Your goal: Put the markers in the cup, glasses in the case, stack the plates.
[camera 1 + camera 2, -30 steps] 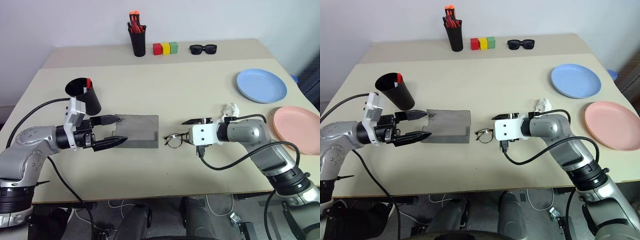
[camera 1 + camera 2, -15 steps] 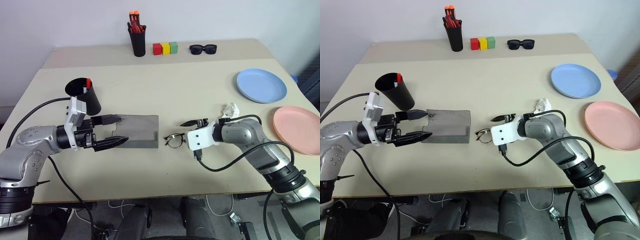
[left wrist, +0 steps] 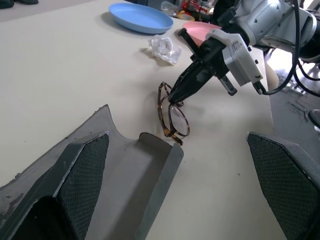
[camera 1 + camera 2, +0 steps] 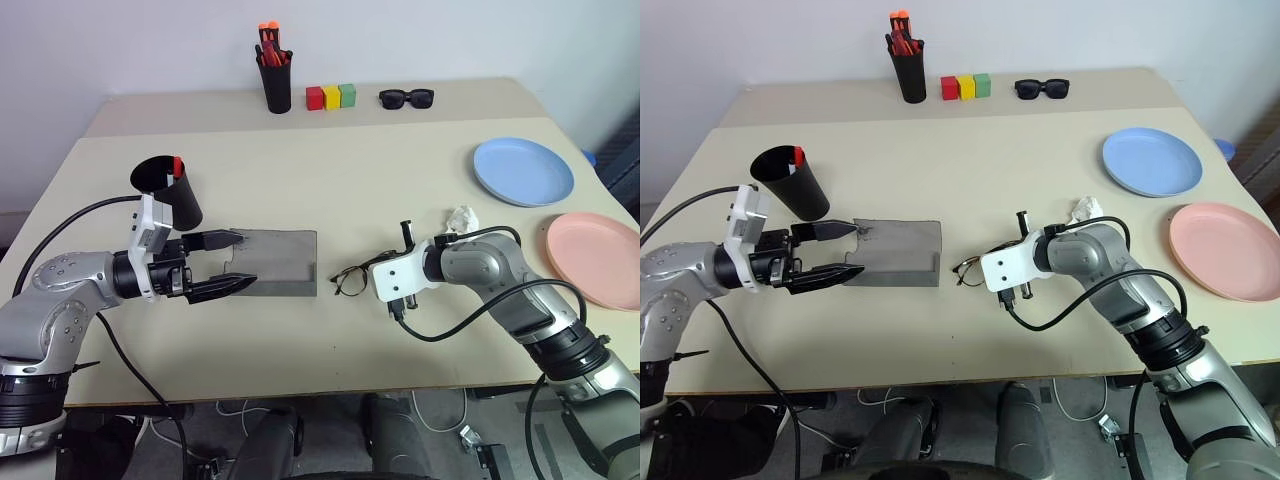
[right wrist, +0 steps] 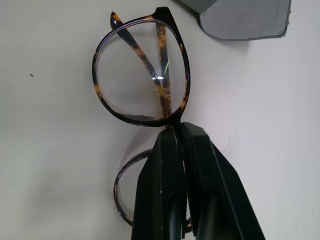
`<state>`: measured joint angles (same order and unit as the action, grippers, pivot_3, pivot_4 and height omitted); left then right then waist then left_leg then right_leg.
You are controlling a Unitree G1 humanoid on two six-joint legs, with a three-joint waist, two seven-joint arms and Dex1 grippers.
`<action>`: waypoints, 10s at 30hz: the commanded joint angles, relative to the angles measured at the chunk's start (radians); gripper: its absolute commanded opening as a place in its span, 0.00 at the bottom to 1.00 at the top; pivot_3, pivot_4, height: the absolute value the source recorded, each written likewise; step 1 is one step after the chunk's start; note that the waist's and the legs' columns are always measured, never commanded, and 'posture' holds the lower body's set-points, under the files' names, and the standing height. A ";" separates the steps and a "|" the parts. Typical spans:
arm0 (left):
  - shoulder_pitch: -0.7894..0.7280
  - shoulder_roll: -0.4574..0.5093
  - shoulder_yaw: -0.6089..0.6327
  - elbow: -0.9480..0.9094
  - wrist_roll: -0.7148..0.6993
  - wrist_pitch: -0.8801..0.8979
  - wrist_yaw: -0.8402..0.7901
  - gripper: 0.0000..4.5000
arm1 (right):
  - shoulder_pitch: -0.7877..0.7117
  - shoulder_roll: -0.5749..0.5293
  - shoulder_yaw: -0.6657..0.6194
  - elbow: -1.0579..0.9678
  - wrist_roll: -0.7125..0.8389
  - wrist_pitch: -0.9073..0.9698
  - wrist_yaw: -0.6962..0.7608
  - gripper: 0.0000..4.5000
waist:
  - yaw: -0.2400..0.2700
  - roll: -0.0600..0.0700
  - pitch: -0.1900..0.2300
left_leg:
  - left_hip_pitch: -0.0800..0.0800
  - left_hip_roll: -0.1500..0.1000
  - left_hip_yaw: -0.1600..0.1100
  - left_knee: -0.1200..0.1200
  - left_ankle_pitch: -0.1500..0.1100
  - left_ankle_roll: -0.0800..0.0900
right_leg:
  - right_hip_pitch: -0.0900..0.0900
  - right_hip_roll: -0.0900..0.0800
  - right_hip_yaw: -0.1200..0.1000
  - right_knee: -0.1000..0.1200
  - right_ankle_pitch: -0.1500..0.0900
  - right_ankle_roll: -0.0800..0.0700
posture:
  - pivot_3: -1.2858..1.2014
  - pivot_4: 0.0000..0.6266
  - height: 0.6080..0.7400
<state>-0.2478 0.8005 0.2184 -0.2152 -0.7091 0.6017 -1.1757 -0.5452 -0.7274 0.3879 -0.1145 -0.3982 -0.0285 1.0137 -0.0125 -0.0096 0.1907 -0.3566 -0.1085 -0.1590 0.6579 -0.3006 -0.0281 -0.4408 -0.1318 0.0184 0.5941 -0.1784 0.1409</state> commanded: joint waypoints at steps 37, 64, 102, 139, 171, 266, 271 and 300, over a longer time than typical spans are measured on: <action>0.175 0.119 0.235 0.093 -0.038 -0.051 -0.088 1.00 | -0.133 0.572 0.013 -0.039 0.442 0.780 -0.387 0.01 | -0.008 0.000 0.000 | 0.001 0.003 -0.004 -0.010 0.002 -0.005 | -0.006 0.006 0.002 0.001 0.003 -0.006 | 0.52 0.24 1.00; 0.148 0.107 0.190 0.235 0.033 -0.201 -0.159 1.00 | -0.158 0.499 0.039 -0.074 0.481 0.915 -0.355 0.53 | -0.006 0.000 0.000 | 0.000 0.004 -0.001 -0.010 0.002 -0.006 | -0.006 0.007 0.002 0.000 0.004 -0.006 | 0.52 0.24 1.00; -0.040 -0.095 -0.087 0.315 0.330 -0.370 0.118 1.00 | -0.155 0.506 -0.104 -0.094 0.561 0.731 -0.414 0.98 | -0.008 0.000 -0.001 | 0.001 0.006 0.000 -0.010 0.002 -0.007 | -0.007 0.010 0.002 0.000 0.005 -0.008 | 0.52 0.24 1.00; -0.150 -0.191 -0.163 0.228 0.402 -0.526 0.212 1.00 | -0.174 0.528 -0.113 -0.050 0.553 0.672 -0.450 0.98 | -0.006 0.000 -0.001 | 0.000 0.006 0.000 -0.009 0.002 -0.008 | -0.007 0.010 0.002 0.000 0.005 -0.008 | 0.52 0.24 1.00; -0.468 -0.274 -0.226 0.548 0.449 -0.068 0.409 0.01 | 0.132 0.192 -0.441 -0.322 1.087 0.700 -0.110 1.00 | -0.005 -0.001 0.000 | 0.001 0.006 0.001 -0.008 0.002 -0.007 | -0.004 0.010 0.002 -0.003 0.005 -0.007 | 0.52 0.24 1.00; -0.328 -0.241 -0.108 0.236 0.067 -0.134 -0.008 1.00 | 0.250 -0.101 -0.748 0.259 0.589 0.790 -0.614 0.01 | 0.001 -0.002 0.000 | 0.002 0.012 0.011 -0.004 0.002 -0.006 | -0.002 0.013 0.007 -0.008 0.010 -0.009 | 0.52 0.24 1.00; -0.321 -0.248 -0.102 0.232 0.068 -0.145 0.016 1.00 | 0.117 -0.119 -0.701 0.336 0.507 0.561 -0.656 0.01 | -0.004 -0.001 0.000 | 0.002 0.012 0.012 -0.005 0.002 -0.006 | -0.002 0.013 0.007 -0.009 0.010 -0.009 | 0.52 0.24 1.00; -0.153 -0.223 -0.033 -0.024 -0.025 -0.045 0.223 1.00 | -0.593 0.095 -0.519 1.376 0.383 -0.139 -0.617 0.99 | -0.030 -0.001 0.000 | 0.001 0.016 0.018 -0.008 0.003 -0.008 | -0.003 0.016 0.008 -0.014 0.014 -0.011 | 0.52 0.24 1.00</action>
<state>-0.3935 0.5652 0.1716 -0.2193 -0.7220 0.5637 -0.9513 -1.1042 -0.6265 -0.1005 1.2986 -0.0501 -0.1541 0.3736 -0.0430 -0.0106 0.1908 -0.3552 -0.0925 -0.1411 0.6498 -0.2978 -0.0360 -0.4437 -0.1155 0.0264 0.5797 -0.1640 0.1300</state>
